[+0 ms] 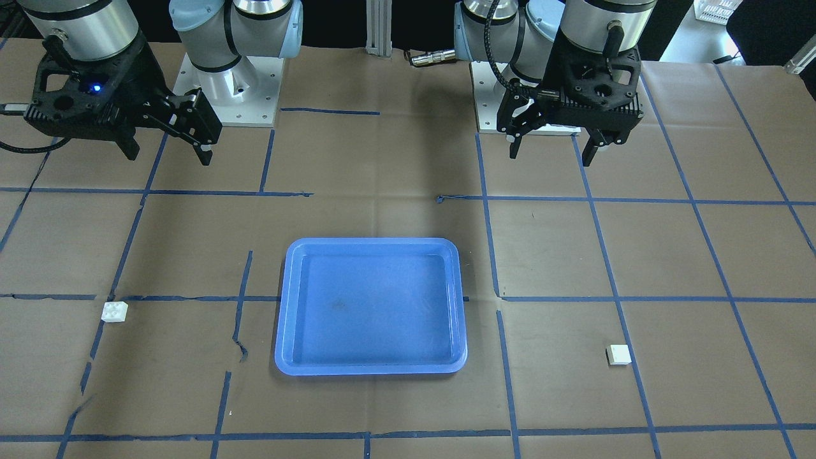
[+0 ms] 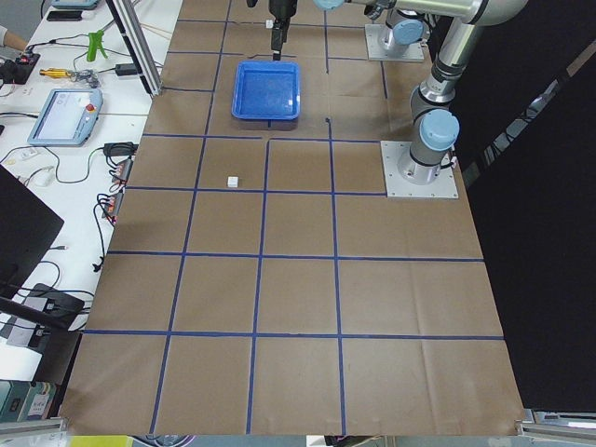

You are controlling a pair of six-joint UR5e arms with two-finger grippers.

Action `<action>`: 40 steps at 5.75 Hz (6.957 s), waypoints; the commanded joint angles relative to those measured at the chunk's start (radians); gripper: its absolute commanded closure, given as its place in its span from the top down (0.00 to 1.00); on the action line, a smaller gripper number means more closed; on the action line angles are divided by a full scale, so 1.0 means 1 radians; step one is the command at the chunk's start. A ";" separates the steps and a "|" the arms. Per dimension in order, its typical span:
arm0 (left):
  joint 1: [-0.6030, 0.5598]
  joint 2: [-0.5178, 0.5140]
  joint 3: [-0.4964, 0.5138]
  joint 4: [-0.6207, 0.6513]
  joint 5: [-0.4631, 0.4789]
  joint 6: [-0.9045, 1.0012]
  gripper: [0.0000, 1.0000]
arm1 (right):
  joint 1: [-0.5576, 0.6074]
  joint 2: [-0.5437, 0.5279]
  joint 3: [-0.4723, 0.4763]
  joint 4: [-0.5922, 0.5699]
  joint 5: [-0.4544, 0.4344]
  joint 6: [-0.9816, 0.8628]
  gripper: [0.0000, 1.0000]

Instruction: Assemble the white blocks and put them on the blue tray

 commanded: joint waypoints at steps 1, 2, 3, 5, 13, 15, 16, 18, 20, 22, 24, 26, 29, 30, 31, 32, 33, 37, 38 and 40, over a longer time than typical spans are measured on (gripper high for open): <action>0.002 0.000 -0.002 0.000 0.000 0.000 0.99 | 0.001 -0.004 0.006 -0.001 0.000 0.000 1.00; 0.002 0.000 -0.002 0.000 0.000 0.000 0.99 | 0.003 -0.010 0.006 -0.001 0.003 0.000 1.00; 0.006 0.000 -0.002 0.005 -0.005 0.002 0.99 | 0.003 -0.010 0.006 0.003 0.000 0.002 1.00; 0.063 -0.021 -0.007 0.011 -0.006 0.018 0.99 | -0.004 -0.016 0.005 0.001 0.009 -0.077 1.00; 0.396 -0.518 -0.103 0.564 -0.074 0.453 0.99 | -0.218 0.061 0.000 -0.022 -0.006 -1.661 1.00; 0.396 -0.595 -0.097 0.625 -0.074 0.410 0.99 | -0.344 0.148 -0.065 -0.020 0.004 -2.079 1.00; 0.396 -0.613 -0.096 0.635 -0.074 0.399 0.99 | -0.364 0.209 -0.134 -0.005 0.004 -2.154 1.00; 0.396 -0.607 -0.106 0.637 -0.075 0.397 0.63 | -0.379 0.236 -0.140 -0.005 0.006 -2.149 1.00; 0.396 -0.601 -0.105 0.638 -0.075 0.396 0.34 | -0.453 0.301 -0.129 -0.008 0.181 -2.155 1.00; 0.391 -0.557 -0.097 0.626 -0.071 0.396 0.29 | -0.523 0.410 -0.095 -0.022 0.321 -2.257 1.00; 0.201 -0.445 -0.132 0.583 -0.065 0.408 0.29 | -0.560 0.513 -0.058 -0.027 0.433 -2.436 1.00; -0.126 -0.423 -0.143 0.546 -0.060 0.413 0.29 | -0.573 0.576 -0.023 -0.100 0.458 -2.445 1.00; -0.313 -0.453 -0.177 0.549 -0.049 0.779 0.29 | -0.579 0.616 0.056 -0.178 0.505 -2.443 1.00; -0.313 -0.480 -0.172 0.557 -0.051 0.957 0.30 | -0.588 0.616 0.064 -0.180 0.494 -2.448 1.00; -0.313 -0.497 -0.172 0.581 -0.051 1.021 0.30 | -0.596 0.616 0.074 -0.177 0.492 -2.457 1.00; -0.313 -0.524 -0.172 0.638 -0.051 1.081 0.30 | -0.605 0.615 0.098 -0.178 0.494 -2.457 1.00; -0.313 -0.532 -0.174 0.644 -0.052 1.078 0.30 | -0.605 0.613 0.100 -0.178 0.495 -2.457 1.00; -0.314 -0.559 -0.177 0.664 -0.063 1.069 0.55 | -0.610 0.611 0.100 -0.182 0.482 -2.472 0.50; -0.313 -0.558 -0.177 0.649 -0.065 1.054 0.88 | -0.610 0.611 0.100 -0.200 0.482 -2.472 0.37; -0.314 -0.481 -0.151 0.581 -0.063 1.055 0.95 | -0.610 0.602 0.085 -0.200 0.480 -2.471 0.32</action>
